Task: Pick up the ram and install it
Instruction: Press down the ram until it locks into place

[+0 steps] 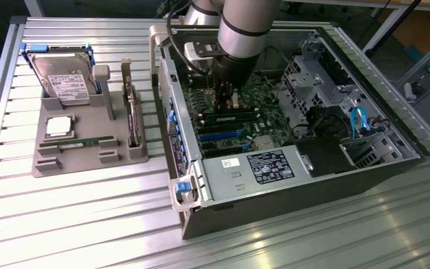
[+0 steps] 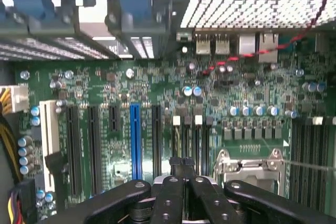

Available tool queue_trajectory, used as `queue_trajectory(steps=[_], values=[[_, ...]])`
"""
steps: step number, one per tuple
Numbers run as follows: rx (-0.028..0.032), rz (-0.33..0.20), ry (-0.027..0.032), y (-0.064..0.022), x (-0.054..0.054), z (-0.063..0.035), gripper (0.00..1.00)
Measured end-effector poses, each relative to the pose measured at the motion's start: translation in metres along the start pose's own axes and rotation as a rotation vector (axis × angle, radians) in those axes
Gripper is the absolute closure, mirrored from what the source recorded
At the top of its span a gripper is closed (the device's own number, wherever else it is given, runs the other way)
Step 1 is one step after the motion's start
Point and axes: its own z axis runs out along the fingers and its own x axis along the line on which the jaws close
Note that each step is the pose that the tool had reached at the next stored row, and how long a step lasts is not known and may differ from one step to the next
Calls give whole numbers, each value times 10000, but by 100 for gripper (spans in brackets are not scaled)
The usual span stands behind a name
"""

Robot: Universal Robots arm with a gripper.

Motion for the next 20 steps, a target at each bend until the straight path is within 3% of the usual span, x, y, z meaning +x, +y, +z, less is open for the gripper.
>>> queue_trajectory(steps=[20], values=[[4,-1,0,45,4,81,90]])
